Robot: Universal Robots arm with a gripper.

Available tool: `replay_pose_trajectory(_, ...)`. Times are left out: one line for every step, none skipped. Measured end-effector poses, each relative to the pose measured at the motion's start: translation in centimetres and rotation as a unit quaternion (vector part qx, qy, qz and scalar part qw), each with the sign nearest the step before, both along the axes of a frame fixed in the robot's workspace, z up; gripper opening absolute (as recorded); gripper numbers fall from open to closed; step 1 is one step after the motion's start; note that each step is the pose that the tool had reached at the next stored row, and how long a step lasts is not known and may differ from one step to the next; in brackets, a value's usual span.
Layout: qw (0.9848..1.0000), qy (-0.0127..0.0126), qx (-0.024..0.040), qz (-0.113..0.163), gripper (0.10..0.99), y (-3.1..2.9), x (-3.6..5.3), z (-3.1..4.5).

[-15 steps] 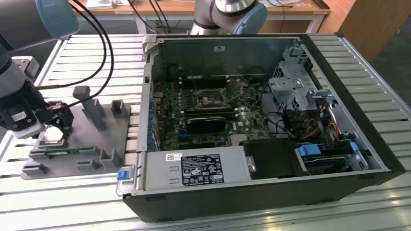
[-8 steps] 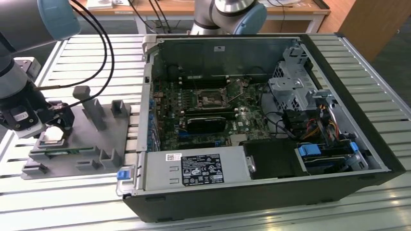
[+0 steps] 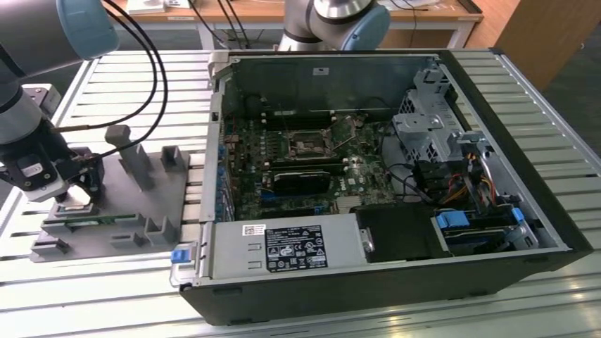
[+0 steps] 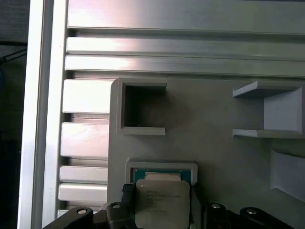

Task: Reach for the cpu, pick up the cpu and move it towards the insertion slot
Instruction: 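Pick up the cpu and move it towards the insertion slot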

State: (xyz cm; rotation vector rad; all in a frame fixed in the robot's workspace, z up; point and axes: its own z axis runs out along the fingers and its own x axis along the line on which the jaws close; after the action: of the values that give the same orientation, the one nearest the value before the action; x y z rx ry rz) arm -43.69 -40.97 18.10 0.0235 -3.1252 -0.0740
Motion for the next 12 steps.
replay_pose_trajectory(1.0000, -0.0001, 0.0000, 0.000, 0.557, 0.00, 0.00, 0.00)
replay_pose_trajectory(1.0000, -0.0001, 0.0001, 0.000, 0.545, 0.00, 0.00, -0.01)
replay_pose_trajectory(1.0000, -0.0001, 0.0001, 0.000, 0.545, 0.00, 0.00, -0.01)
replay_pose_trajectory(1.0000, -0.0002, 0.0001, 0.000, 0.545, 0.00, 0.00, -0.01)
replay_pose_trajectory(1.0000, -0.0003, 0.0001, 0.000, 0.545, 0.00, 0.00, 0.01)
replay_pose_trajectory(1.0000, -0.0004, 0.0002, 0.000, 0.545, 0.00, 0.01, 0.08)
replay_pose_trajectory(1.0000, -0.0004, 0.0002, 0.000, 0.545, 0.00, 0.01, 0.21)
replay_pose_trajectory(1.0000, -0.0002, 0.0001, 0.000, 0.545, 0.00, 0.00, 0.40)
replay_pose_trajectory(1.0000, -0.0002, 0.0001, -0.001, 0.545, 0.00, 0.00, 0.56)
replay_pose_trajectory(1.0000, -0.0002, 0.0001, -0.001, 0.545, 0.00, 0.00, 0.70)
replay_pose_trajectory(1.0000, -0.0002, 0.0001, -0.001, 0.545, 0.00, 0.00, 0.86)
replay_pose_trajectory(1.0000, -0.0001, 0.0001, -0.001, 0.545, 0.00, 0.00, 1.06)
